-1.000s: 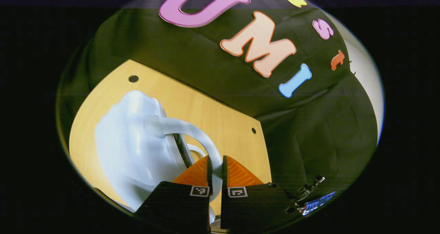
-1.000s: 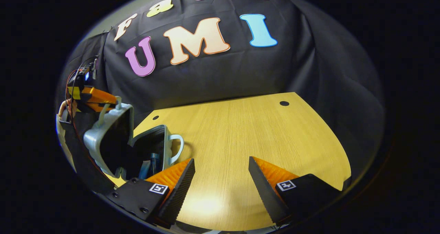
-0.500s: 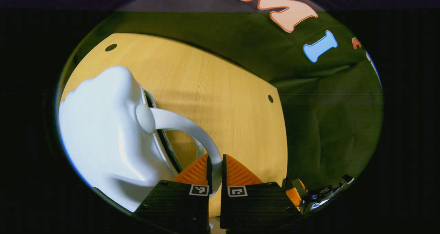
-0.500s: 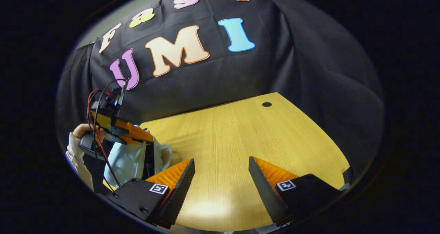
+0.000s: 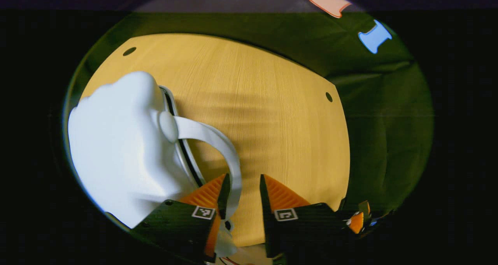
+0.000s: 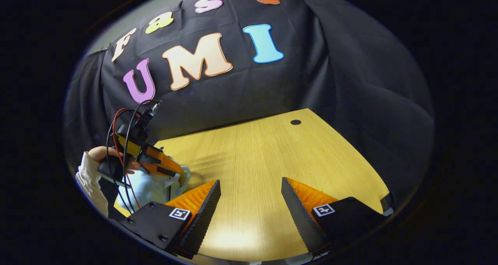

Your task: First open the suitcase, pack the skin care products into it, and then close the suitcase.

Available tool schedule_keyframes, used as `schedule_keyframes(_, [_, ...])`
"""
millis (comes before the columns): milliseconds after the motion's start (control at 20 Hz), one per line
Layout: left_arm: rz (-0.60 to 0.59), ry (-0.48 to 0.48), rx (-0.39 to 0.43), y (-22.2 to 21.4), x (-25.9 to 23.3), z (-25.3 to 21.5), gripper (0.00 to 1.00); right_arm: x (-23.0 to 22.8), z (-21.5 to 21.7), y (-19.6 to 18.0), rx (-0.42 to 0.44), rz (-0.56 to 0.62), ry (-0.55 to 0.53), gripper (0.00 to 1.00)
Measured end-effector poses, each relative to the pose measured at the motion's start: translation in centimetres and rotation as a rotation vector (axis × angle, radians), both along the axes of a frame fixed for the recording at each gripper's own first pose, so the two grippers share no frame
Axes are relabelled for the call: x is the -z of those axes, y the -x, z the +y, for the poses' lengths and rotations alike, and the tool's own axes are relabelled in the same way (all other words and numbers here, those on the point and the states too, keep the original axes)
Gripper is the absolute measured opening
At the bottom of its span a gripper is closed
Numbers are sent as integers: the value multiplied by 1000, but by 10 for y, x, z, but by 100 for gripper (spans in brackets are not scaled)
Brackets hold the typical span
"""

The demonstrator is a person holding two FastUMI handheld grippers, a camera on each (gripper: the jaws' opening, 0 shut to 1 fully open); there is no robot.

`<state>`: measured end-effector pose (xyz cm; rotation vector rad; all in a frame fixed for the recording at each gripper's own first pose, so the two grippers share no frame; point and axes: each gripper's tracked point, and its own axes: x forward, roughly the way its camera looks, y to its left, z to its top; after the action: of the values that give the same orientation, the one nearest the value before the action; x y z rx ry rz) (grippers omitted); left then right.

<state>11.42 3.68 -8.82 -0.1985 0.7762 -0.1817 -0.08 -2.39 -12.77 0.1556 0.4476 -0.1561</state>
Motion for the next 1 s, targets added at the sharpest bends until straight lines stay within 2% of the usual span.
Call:
schedule_keyframes(150, [-40,-91,0,34,-8,4,69,-7,-3,1,-21,-19,-11,98])
schedule_keyframes(200, [-49,-127,-2,43,-9,2,60,-11,-6,-1,-29,-25,-16,98])
schedule_keyframes(250, [-62,-154,4,53,-6,-4,66,-15,-6,0,-40,-34,-25,98])
schedule_keyframes(400, [-90,-212,31,82,-1,-20,66,-23,-7,2,-75,-59,-38,98])
schedule_keyframes(450, [-94,-232,32,89,4,-24,73,-26,-8,3,-86,-65,-41,98])
schedule_keyframes(500, [-95,-247,35,98,9,-29,68,-27,-9,5,-97,-69,-45,98])
schedule_keyframes(600, [-89,-269,42,115,21,-40,71,-30,-12,6,-119,-78,-50,98])
schedule_keyframes(650, [-86,-279,48,123,27,-46,77,-33,-14,7,-129,-83,-52,98])
schedule_keyframes(700, [-77,-287,56,131,33,-52,72,-34,-15,8,-138,-86,-52,98])
schedule_keyframes(850, [-65,-303,76,145,49,-70,72,-38,-22,10,-163,-95,-47,98])
schedule_keyframes(950, [-55,-315,81,150,57,-80,75,-40,-27,10,-176,-103,-49,98])
schedule_keyframes(1000, [-51,-320,86,154,60,-84,71,-40,-27,10,-183,-106,-50,98])
